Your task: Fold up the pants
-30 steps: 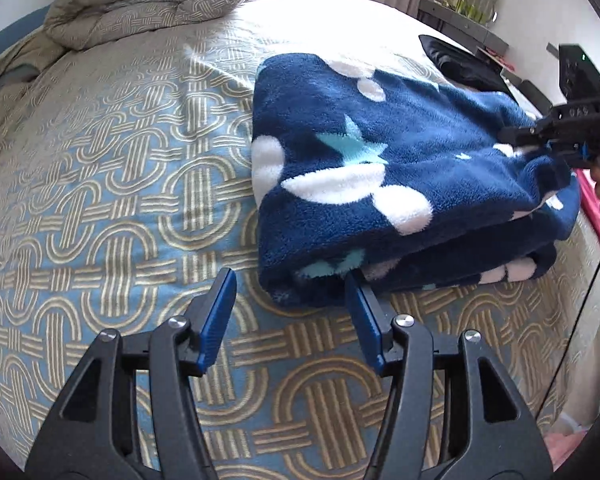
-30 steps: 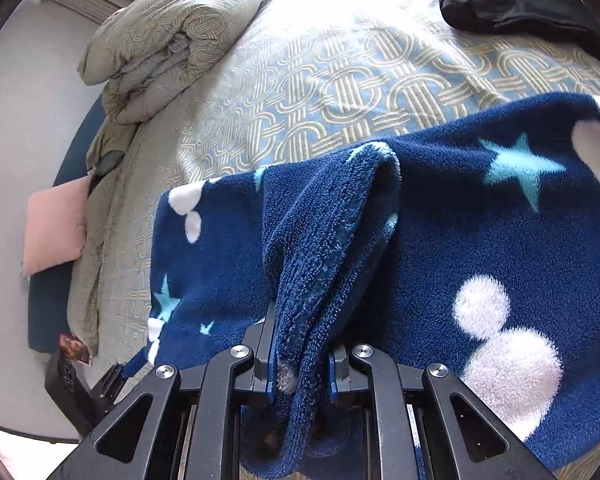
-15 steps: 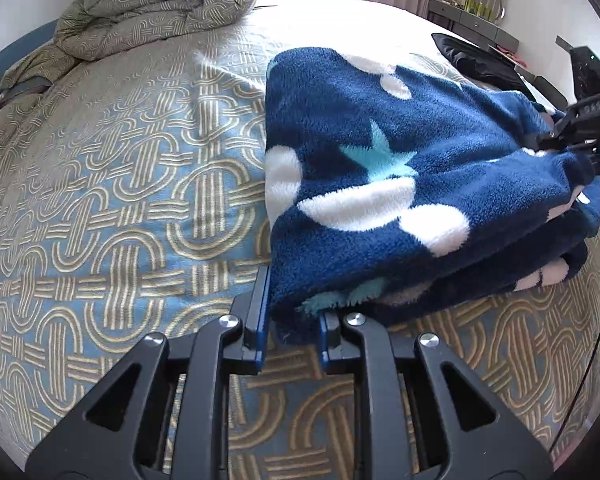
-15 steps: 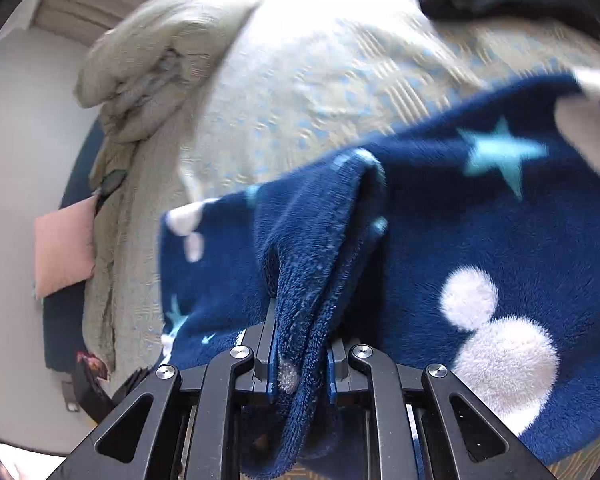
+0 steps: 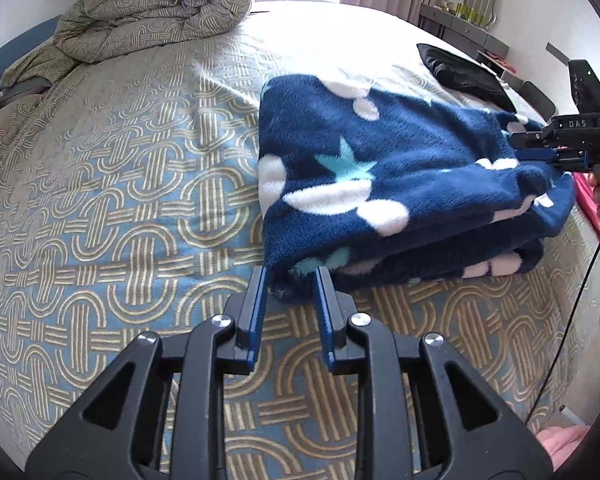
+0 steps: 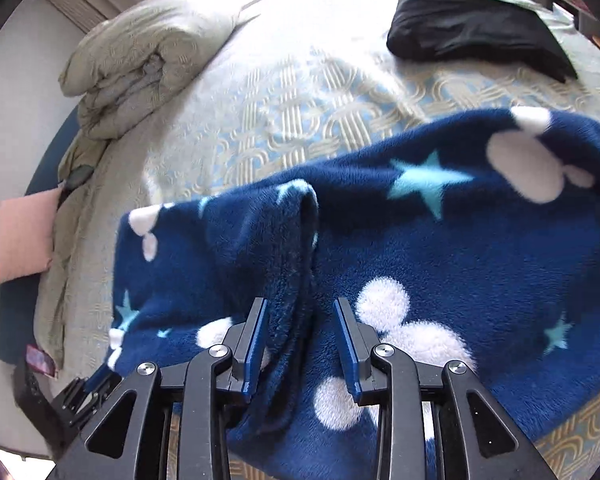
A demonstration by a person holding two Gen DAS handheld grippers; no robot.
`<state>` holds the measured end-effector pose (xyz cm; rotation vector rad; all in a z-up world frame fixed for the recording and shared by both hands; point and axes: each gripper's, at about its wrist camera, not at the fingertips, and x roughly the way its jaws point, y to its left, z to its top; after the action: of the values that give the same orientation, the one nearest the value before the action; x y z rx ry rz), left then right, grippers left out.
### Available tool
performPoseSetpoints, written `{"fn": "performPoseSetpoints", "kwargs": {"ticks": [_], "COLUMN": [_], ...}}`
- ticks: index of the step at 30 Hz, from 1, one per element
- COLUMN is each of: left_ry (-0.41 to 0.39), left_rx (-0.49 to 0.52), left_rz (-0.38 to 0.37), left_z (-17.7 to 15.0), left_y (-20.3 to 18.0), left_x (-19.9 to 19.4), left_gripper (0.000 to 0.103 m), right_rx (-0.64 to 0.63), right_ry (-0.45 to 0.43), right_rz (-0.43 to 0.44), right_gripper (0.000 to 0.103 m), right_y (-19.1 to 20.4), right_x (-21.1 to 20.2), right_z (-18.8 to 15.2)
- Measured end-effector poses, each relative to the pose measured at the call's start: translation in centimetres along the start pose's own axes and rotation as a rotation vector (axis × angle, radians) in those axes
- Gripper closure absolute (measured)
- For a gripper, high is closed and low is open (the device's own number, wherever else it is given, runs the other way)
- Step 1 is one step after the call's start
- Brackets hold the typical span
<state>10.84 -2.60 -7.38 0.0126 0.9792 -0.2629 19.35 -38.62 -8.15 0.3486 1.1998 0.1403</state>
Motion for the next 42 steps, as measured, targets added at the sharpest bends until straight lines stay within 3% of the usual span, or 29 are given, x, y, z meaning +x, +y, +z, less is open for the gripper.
{"fn": "performPoseSetpoints", "kwargs": {"ticks": [4,7,8,10,12,14,15,17,20,23,26,27,33,35,37,39,42], "left_ry": [-0.076,-0.088,-0.073,-0.015,0.067,0.126,0.103,0.123,0.12,0.101,0.046,0.03,0.007,0.013,0.02,0.028,0.06], "left_rx": [-0.002,0.035,0.049,0.068,0.104,0.132,0.09,0.015,0.0,0.027,0.091,0.109,0.223,0.264,0.286,0.298,0.345], "left_rz": [-0.043,-0.037,-0.024,-0.004,0.127,0.213,0.234,0.201,0.186,0.197,0.2,0.188,0.084,0.05,0.008,-0.038,-0.037], "left_z": [3.7,6.9,8.1,9.6,10.2,10.0,10.1,10.3,10.2,9.9,10.1,10.2,11.1,11.0,11.0,11.3,11.0], "left_y": [-0.8,-2.0,-2.5,-3.0,-3.0,-2.4,-1.7,-0.6,-0.3,-0.8,-2.8,-3.9,-9.8,-12.2,-14.2,-16.4,-19.2], "left_x": [-1.0,1.3,2.8,6.0,9.8,13.2,13.4,13.0,11.6,9.5,7.2,6.4,5.7,6.3,7.0,8.1,10.5], "left_gripper": [0.074,0.072,0.072,0.072,0.069,0.045,0.031,0.031,0.033,0.034,0.034,0.034,0.034,0.034,0.034,0.034,0.034], "right_rx": [-0.056,-0.145,-0.164,-0.176,-0.175,-0.147,-0.124,-0.099,-0.101,-0.098,-0.088,-0.067,0.135,0.207,0.296,0.38,0.457], "right_ry": [-0.012,0.017,0.041,0.115,0.155,0.132,0.131,0.139,0.132,0.087,-0.008,-0.04,-0.133,-0.151,-0.171,-0.19,-0.213], "right_rz": [0.189,0.279,0.276,0.184,0.074,0.129,0.153,0.174,0.19,0.197,0.133,0.095,-0.097,-0.119,-0.087,-0.055,-0.017], "right_gripper": [0.07,0.071,0.072,0.089,0.1,0.102,0.103,0.103,0.102,0.099,0.094,0.088,0.088,0.086,0.063,0.047,0.043], "right_y": [2.2,4.7,5.2,5.8,4.9,3.4,3.0,2.4,2.1,1.4,-0.7,-1.8,-10.3,-12.7,-15.0,-16.9,-18.8], "right_x": [-1.6,-0.8,0.0,2.7,5.0,5.8,5.8,5.7,5.1,3.0,0.1,-0.9,-4.9,-5.7,-6.0,-6.3,-5.7], "right_z": [-0.8,-1.7,-1.9,-2.7,-3.4,-3.8,-3.8,-3.6,-3.5,-3.5,-3.4,-3.8,-5.2,-6.3,-7.3,-8.2,-8.7]}}
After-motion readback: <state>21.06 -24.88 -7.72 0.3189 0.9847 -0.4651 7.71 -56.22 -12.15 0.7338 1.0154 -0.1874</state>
